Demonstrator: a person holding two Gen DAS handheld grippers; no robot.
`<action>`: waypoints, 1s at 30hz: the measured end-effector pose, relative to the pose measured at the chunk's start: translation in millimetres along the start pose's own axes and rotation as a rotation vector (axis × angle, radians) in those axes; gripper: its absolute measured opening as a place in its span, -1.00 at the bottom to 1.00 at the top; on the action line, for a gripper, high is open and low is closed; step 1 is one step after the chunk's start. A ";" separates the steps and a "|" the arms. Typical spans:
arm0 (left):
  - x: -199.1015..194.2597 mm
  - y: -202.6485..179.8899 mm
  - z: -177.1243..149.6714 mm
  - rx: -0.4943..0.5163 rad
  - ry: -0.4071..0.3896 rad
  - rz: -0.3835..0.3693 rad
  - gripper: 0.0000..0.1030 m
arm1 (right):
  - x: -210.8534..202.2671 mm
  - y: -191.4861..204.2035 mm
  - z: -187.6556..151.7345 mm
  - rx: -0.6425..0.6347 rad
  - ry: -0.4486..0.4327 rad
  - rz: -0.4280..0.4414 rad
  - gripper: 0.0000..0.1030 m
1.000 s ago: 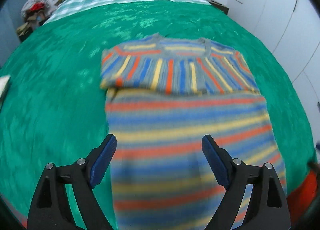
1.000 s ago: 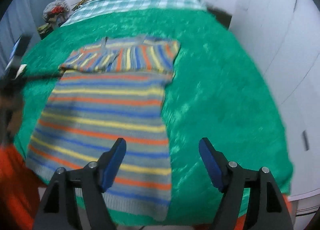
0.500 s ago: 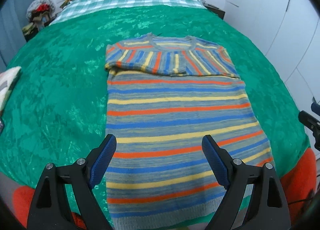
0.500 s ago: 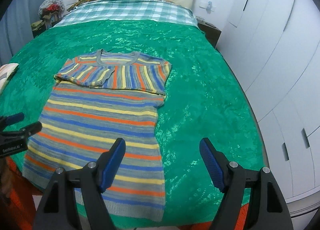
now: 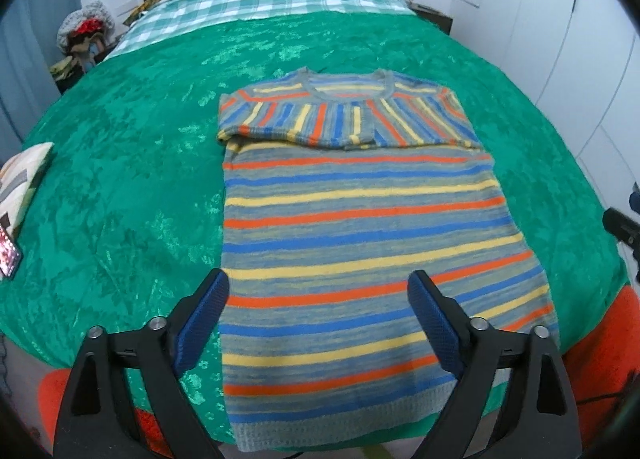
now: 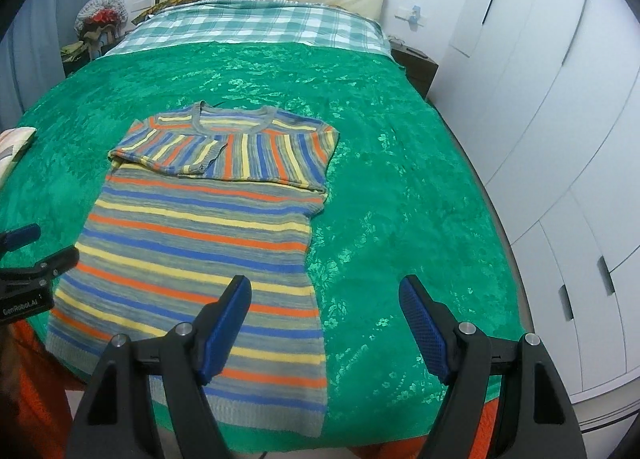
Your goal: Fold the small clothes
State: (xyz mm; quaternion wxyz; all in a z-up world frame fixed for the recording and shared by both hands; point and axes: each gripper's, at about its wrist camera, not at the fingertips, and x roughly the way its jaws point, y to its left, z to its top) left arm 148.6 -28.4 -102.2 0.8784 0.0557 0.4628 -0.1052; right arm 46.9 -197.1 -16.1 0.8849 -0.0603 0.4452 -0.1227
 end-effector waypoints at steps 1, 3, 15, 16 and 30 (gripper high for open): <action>7.5 2.3 -5.1 0.003 0.012 0.014 0.88 | 3.5 -1.3 -1.0 0.009 0.002 0.016 0.47; 22.5 9.3 -14.7 0.004 0.044 0.046 0.88 | 14.1 -3.3 -4.8 0.025 0.004 0.075 0.51; 52.5 81.3 -71.4 -0.079 0.218 0.124 0.88 | 90.3 -31.1 -76.7 0.075 0.252 0.232 0.48; 57.4 85.2 -74.8 -0.098 0.238 0.099 0.88 | 90.1 -39.9 -78.9 0.087 0.259 0.244 0.49; 42.3 65.7 -104.1 -0.011 0.338 -0.047 0.38 | 118.1 -41.1 -114.3 0.155 0.507 0.634 0.03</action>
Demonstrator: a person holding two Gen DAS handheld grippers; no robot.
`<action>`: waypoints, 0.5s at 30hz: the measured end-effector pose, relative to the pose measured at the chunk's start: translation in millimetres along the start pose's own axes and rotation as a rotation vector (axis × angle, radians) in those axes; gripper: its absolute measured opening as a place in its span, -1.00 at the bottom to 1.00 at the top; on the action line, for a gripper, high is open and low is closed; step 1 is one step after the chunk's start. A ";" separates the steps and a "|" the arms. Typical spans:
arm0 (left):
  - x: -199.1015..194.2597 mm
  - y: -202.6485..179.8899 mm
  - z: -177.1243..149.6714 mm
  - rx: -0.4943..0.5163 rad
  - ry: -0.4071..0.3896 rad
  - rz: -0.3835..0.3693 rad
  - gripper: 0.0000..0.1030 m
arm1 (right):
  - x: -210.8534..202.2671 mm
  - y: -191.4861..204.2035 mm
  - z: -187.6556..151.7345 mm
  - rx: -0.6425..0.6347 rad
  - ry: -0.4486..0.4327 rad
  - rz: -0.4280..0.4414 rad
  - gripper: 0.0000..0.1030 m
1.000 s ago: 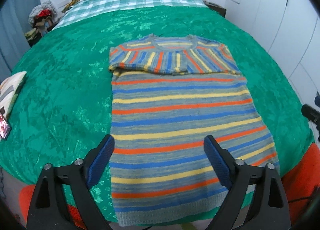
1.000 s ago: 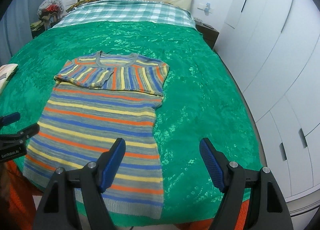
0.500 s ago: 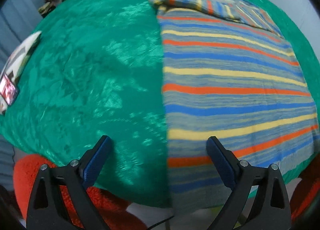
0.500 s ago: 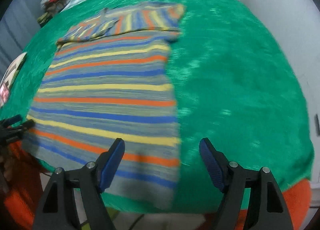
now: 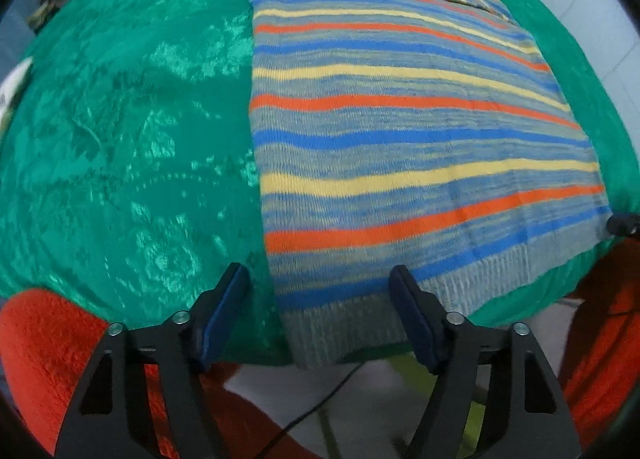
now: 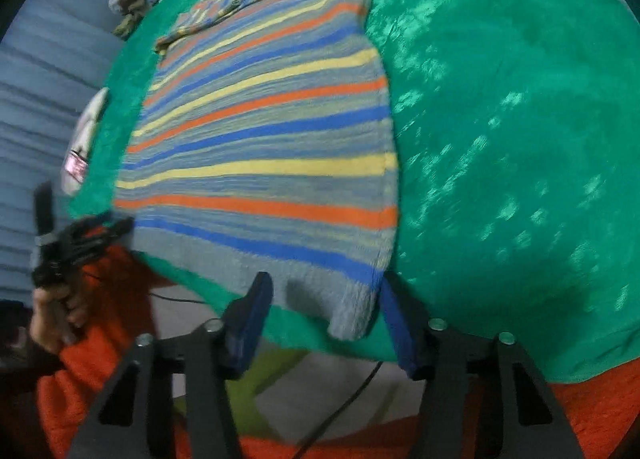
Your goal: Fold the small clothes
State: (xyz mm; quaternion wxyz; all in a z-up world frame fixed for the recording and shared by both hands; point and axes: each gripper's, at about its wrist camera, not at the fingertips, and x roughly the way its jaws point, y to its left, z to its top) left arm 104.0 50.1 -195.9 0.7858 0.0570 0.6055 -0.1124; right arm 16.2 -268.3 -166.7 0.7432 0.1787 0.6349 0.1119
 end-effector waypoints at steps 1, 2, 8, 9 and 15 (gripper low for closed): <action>1.9 6.0 -0.8 -0.025 0.016 -0.031 0.23 | 1.1 -1.7 -0.5 0.014 0.001 0.005 -0.08; 3.5 10.2 -2.9 -0.038 0.028 -0.050 -0.15 | 3.9 -4.3 -0.5 0.027 0.006 0.006 -0.22; -11.3 34.3 -3.5 -0.144 0.064 -0.187 -0.92 | -6.3 -2.4 1.8 0.054 -0.015 0.066 -0.88; -17.5 39.9 -1.7 -0.174 0.057 -0.223 -0.92 | -15.1 -4.1 4.3 0.069 -0.038 0.093 -0.88; -52.8 75.3 57.8 -0.288 -0.089 -0.413 -0.92 | -60.8 -6.2 54.1 0.142 -0.277 0.241 -0.88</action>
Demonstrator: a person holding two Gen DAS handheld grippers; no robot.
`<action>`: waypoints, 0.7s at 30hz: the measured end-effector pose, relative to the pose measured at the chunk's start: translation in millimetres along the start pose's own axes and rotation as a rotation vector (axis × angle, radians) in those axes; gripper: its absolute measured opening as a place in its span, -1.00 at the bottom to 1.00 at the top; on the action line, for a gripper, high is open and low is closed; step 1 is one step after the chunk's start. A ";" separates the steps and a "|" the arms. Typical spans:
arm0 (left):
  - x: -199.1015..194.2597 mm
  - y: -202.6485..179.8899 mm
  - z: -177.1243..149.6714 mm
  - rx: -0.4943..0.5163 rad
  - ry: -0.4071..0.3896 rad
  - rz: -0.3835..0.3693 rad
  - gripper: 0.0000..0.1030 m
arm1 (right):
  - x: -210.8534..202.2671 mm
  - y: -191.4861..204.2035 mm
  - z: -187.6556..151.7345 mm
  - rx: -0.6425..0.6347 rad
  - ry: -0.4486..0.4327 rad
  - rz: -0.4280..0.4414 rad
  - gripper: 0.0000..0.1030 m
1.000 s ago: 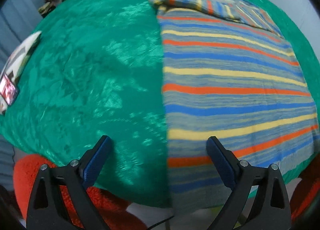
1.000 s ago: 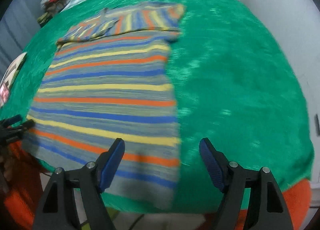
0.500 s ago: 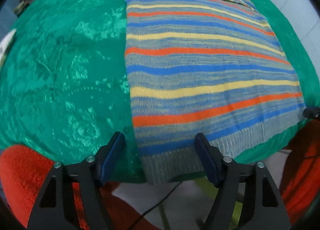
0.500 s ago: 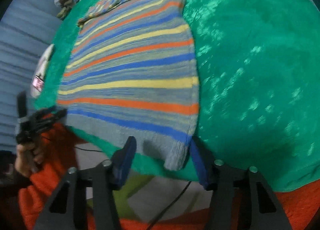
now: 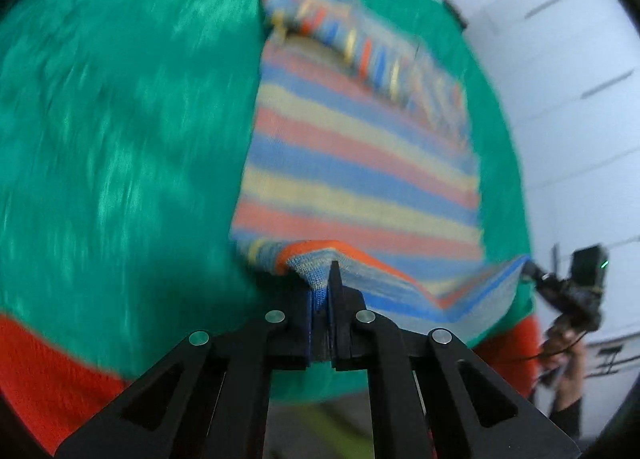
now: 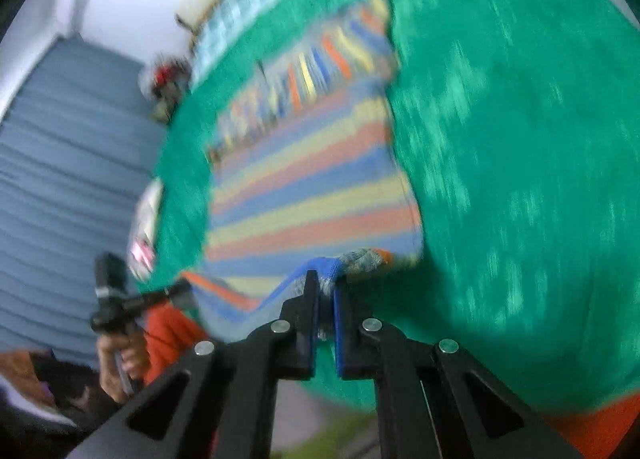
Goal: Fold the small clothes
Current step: 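Grasp the hem with both grippers and fold it up onto the collar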
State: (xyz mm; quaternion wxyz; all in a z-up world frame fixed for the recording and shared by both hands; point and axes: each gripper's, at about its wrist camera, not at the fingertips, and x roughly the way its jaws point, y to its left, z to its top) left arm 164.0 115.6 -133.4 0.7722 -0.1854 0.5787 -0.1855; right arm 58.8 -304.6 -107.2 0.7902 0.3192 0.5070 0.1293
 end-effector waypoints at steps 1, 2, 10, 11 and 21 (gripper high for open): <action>-1.8 0.5 14.6 0.001 -0.018 -0.007 -0.92 | 0.9 1.7 14.7 -0.003 -0.037 0.004 -0.88; -0.6 -1.0 36.0 0.011 -0.053 -0.008 -0.92 | 3.2 3.3 29.8 -0.013 -0.072 0.000 -0.88; 32.8 -24.6 173.9 0.032 -0.183 0.025 -0.92 | 44.9 3.2 165.6 -0.012 -0.242 -0.040 -0.88; 44.9 -32.2 193.3 0.029 -0.185 0.033 -0.92 | 51.2 3.4 182.3 -0.017 -0.255 -0.051 -0.88; 127.6 -23.8 290.5 -0.006 -0.107 0.133 -0.82 | 135.9 -28.4 286.0 -0.001 -0.203 -0.111 -0.88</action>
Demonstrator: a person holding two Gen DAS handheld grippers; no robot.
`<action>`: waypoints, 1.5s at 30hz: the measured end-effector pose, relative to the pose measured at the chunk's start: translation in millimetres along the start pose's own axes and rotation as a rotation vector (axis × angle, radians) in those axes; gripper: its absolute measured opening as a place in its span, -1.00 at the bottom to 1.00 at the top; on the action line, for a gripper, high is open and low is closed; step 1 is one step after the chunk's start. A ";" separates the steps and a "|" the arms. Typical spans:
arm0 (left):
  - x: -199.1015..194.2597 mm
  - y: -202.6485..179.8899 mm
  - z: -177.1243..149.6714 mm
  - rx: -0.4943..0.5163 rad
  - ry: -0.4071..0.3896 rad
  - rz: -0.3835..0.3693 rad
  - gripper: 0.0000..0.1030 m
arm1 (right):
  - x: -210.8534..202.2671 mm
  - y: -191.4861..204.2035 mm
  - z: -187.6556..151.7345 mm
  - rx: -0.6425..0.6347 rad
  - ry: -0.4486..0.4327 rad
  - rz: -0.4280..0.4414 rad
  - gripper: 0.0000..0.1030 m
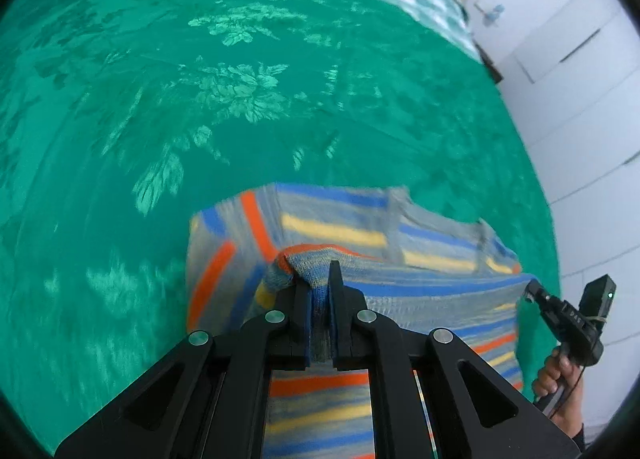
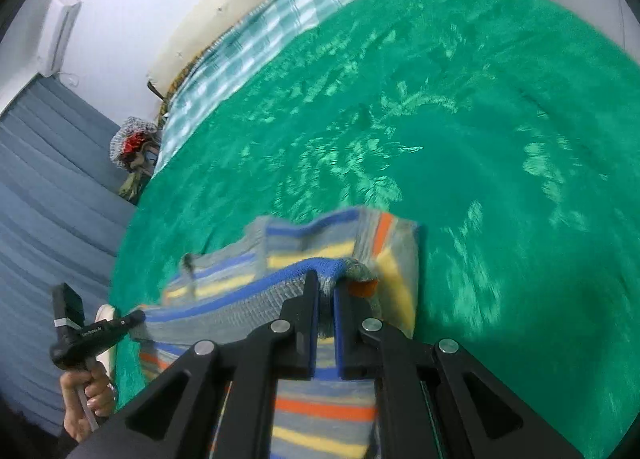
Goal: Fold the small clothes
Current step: 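Grasp the hem with both grippers and fold it up onto the collar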
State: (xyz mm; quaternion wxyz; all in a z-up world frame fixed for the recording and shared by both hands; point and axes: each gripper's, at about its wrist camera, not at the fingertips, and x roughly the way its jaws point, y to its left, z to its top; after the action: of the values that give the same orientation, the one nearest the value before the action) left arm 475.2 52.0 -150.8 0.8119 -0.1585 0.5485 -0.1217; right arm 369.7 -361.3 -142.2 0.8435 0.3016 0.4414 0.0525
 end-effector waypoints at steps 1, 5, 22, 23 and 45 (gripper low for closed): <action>9.1 3.9 10.2 -0.023 0.011 0.017 -0.78 | 8.1 -6.6 6.6 0.015 0.000 0.007 -0.88; 10.4 21.9 39.9 -0.134 -0.083 0.085 0.17 | 23.9 -20.9 19.9 0.083 -0.045 0.003 -0.70; -14.3 -37.5 -147.5 0.461 -0.028 0.196 0.53 | -27.6 56.1 -80.3 -0.490 0.111 -0.112 -0.25; -10.1 -31.0 -157.9 0.465 0.006 0.219 0.50 | -24.3 54.9 -102.6 -0.545 0.178 -0.141 -0.26; 7.8 7.4 -40.0 0.220 -0.079 0.266 0.63 | 29.6 37.7 -20.7 -0.334 0.211 -0.212 -0.34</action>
State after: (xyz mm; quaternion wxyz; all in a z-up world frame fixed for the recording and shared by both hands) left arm 441.2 50.9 -174.3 0.8542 0.0008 0.5158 -0.0661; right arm 378.3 -310.6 -151.2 0.8318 0.1022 0.5415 0.0672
